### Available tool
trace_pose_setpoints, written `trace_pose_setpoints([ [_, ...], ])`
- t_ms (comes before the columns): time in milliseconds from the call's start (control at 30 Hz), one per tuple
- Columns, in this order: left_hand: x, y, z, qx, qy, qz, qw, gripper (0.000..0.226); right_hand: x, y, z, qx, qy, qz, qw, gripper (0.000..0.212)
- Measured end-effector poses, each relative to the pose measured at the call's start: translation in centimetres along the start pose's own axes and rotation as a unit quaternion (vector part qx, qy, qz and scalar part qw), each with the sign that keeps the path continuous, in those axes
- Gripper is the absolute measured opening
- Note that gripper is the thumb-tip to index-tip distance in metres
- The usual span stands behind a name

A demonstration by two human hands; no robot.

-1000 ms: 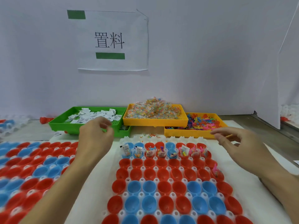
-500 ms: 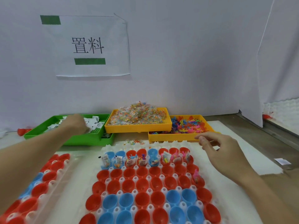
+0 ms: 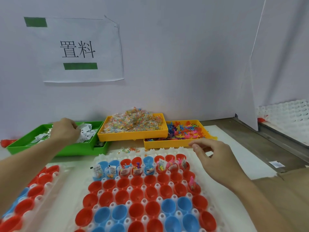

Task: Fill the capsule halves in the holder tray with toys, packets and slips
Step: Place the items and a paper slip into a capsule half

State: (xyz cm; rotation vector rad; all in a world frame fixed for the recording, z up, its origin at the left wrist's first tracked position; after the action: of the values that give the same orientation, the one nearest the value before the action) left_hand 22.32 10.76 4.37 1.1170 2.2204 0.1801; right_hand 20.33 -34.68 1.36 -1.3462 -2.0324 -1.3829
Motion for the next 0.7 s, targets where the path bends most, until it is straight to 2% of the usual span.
trace_pose_setpoints([
  [100,0.2,0.2,0.1,-0.015,-0.031,0.006,0.999,0.037,0.2,0.0,0.0,-0.002,0.003,0.003,1.0,0.016],
  [233,0.1,-0.3,-0.3,-0.024,-0.042,0.009,0.999,0.042,0.4,-0.1,0.1,0.002,0.001,0.004,1.0,0.015],
  [400,-2.0,-2.1,-2.4,-0.082,-0.089,0.02,0.992,0.025,0.6,-0.1,0.1,-0.008,0.005,0.001,1.0,0.016],
  [567,-6.9,-7.5,-5.7,-0.164,-0.199,0.126,0.958,0.021,1.4,0.0,0.2,-0.014,0.002,-0.008,1.0,0.017],
  [633,-9.0,-11.0,-6.9,-0.121,-0.231,0.168,0.951,0.022,2.0,-0.1,0.4,-0.018,0.003,-0.018,1.0,0.018],
  [700,-10.8,-14.4,-7.1,-0.028,-0.242,0.209,0.947,0.025,3.1,-0.4,0.7,-0.014,0.01,-0.03,0.999,0.018],
])
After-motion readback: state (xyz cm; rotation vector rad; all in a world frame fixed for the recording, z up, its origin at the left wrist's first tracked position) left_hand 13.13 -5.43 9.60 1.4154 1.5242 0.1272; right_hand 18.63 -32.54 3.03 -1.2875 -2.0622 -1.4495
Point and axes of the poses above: each hand's wrist, its own y-axis towards the middle knuckle, its own z-axis out of the palm, x = y × z, the point moved 3 cm from there along y, towards the middle knuckle, and after that the axes turned 5 degrees about -x, right-handed, at the moved point
